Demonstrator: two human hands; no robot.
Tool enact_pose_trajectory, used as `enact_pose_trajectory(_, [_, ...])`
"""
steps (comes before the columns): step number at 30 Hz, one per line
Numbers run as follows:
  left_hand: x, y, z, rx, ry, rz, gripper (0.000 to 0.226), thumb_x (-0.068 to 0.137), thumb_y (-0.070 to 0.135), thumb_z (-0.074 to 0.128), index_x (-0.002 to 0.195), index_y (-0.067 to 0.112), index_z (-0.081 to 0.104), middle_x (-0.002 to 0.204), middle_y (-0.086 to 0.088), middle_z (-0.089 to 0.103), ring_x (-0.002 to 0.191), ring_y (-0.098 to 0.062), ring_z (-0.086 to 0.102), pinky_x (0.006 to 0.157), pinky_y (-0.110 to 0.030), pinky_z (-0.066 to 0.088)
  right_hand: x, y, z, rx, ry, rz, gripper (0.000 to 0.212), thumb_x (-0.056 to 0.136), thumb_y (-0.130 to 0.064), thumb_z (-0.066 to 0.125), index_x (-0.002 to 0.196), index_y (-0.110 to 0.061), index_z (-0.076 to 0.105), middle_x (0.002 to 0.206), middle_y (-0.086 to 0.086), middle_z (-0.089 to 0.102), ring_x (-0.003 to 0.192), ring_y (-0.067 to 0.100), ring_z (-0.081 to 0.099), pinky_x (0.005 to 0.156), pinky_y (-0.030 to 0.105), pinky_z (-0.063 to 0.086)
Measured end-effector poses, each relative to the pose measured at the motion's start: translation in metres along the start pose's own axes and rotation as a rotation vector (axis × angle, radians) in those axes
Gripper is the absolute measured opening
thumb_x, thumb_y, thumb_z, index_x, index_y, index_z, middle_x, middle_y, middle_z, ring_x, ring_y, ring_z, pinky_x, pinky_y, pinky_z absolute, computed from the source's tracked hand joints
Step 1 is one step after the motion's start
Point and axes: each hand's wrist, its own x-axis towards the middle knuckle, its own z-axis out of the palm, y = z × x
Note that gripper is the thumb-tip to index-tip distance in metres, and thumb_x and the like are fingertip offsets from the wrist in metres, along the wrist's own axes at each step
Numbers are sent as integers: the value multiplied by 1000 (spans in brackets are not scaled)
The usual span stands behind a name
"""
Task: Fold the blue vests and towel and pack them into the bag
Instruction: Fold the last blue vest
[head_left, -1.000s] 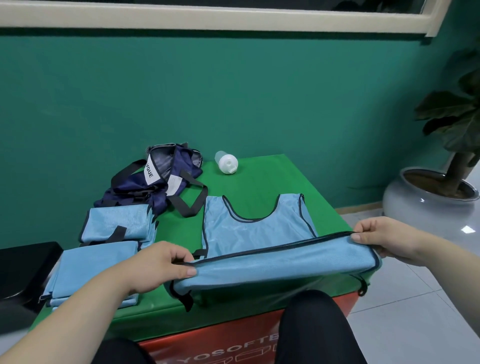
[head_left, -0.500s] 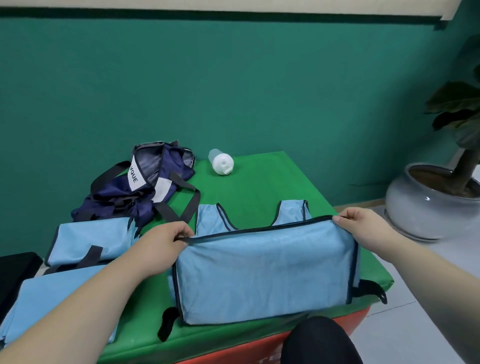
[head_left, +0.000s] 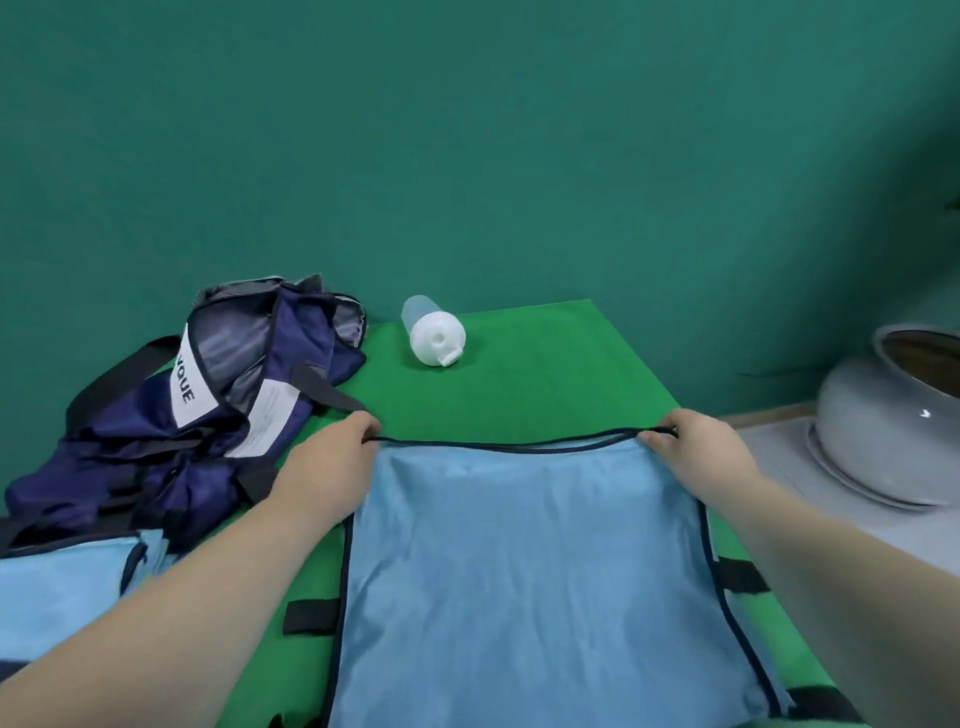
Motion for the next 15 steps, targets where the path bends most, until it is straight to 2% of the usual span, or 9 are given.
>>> enact_pose_trajectory(3, [-2,-2,18,5,42,-3,37,100,35,51,134,21,52,134,-3,55,123,-28,50,100,-46,43,5,-1,19,-18,21,-38,55,90,-55,65,127,-14,58,113,6,64,99,25,61,82,38,51])
enact_pose_trajectory(5, [-21,1,28,6,32,89,40,99,34,52,137,20,51,141,0,47,131,-23,42,107,-43,37,-8,-3,25,-90,43,-129,56,93,-53,61,133,-15,56,127,6,59,115,27,57,96,42,48])
enact_pose_trajectory(8, [-64,4,45,15,-18,300,39,96,42,51,131,25,57,147,5,43,139,-17,37,115,-35,29,-48,-6,34,-176,74,-345,41,95,-44,56,125,-16,62,119,4,62,113,28,56,96,41,45])
enact_pose_trajectory(10, [-86,5,60,88,-108,390,52,91,55,37,131,28,56,152,5,40,144,-18,34,117,-34,24,-71,-8,45,-230,1,-415,50,93,-53,44,122,-16,63,119,2,62,115,27,55,98,40,44])
enact_pose_trajectory(12, [-92,-2,79,230,-146,449,62,90,63,31,134,27,56,155,-1,40,146,-24,35,116,-40,23,-79,-9,56,-324,-122,-395,72,88,-65,24,134,-19,53,135,0,53,129,24,43,109,39,36])
enact_pose_trajectory(15, [-84,-16,91,356,-185,410,69,95,70,25,144,28,48,160,-5,32,147,-29,32,122,-40,14,-74,-3,62,-428,-214,-332,84,90,-77,14,152,-21,27,158,0,27,147,26,16,120,45,19])
